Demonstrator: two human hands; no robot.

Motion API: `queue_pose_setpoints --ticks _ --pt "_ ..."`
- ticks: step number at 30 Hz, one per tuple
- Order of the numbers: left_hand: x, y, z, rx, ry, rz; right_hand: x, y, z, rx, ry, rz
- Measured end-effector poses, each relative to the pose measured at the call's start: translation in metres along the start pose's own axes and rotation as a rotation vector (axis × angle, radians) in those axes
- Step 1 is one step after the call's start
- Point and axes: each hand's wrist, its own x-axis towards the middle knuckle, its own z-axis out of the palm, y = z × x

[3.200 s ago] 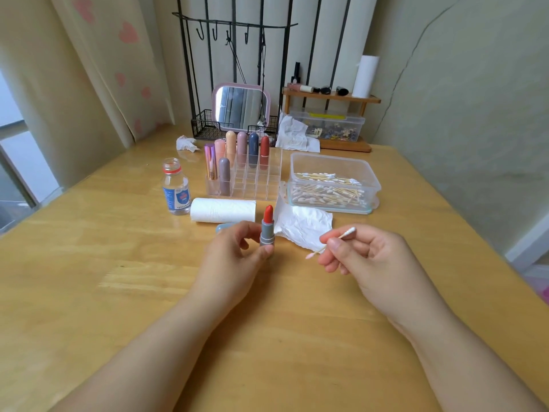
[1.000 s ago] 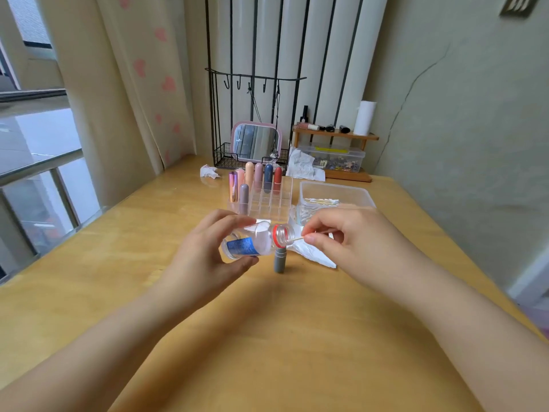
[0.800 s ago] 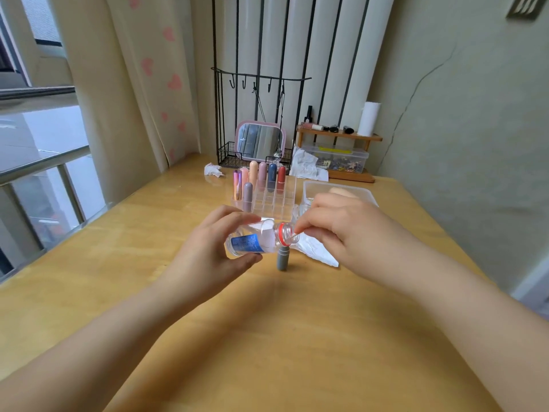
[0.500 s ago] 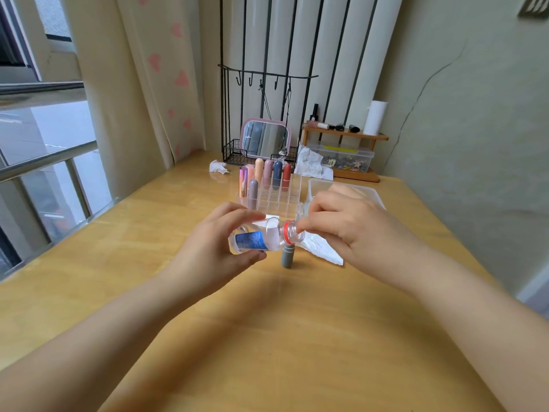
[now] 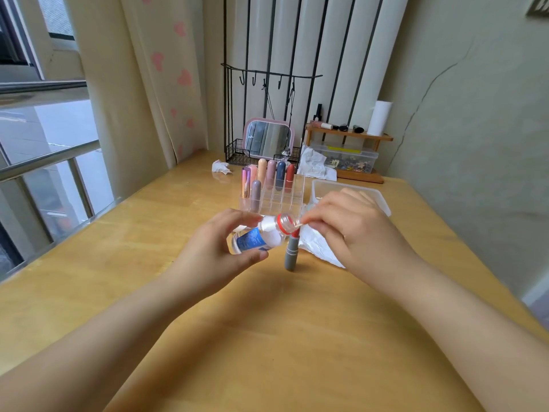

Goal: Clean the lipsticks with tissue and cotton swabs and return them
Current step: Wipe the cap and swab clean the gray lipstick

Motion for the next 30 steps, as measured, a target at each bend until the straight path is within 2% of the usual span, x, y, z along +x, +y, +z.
queue_pose_setpoints --ticks 4,7,10,13,17,24,26,28,30 --pt "0.009 -0.015 0.004 -0.067 0.098 -0.199 0.002 -0.002 -0.004 0.171 0.090 0.314" --pt "0.024 -0.030 0.006 -0.181 0.187 -0.321 -0.001 -0.003 -0.005 0.302 0.029 0.542" --pt "0.041 -0.050 0.006 -0.194 0.273 -0.409 -0.006 -0.003 -0.002 0.473 -0.013 0.712" --pt "0.053 -0.074 0.006 -0.160 0.315 -0.498 -0.011 -0.004 0.001 0.614 -0.026 0.830" --pt "0.051 -0.085 0.013 -0.174 0.299 -0.560 -0.018 -0.002 0.006 0.715 0.004 0.889" --pt "0.047 -0.088 0.017 -0.155 0.266 -0.581 -0.029 0.002 0.018 0.853 0.039 0.942" --pt "0.044 -0.081 0.015 -0.051 0.334 -0.579 -0.033 0.003 0.021 0.864 0.045 0.947" --pt "0.033 -0.065 0.013 0.085 0.483 -0.404 -0.037 0.004 0.024 0.874 0.053 0.946" --pt "0.023 -0.044 0.016 0.115 0.486 -0.174 -0.040 0.005 0.027 0.887 0.061 0.950"
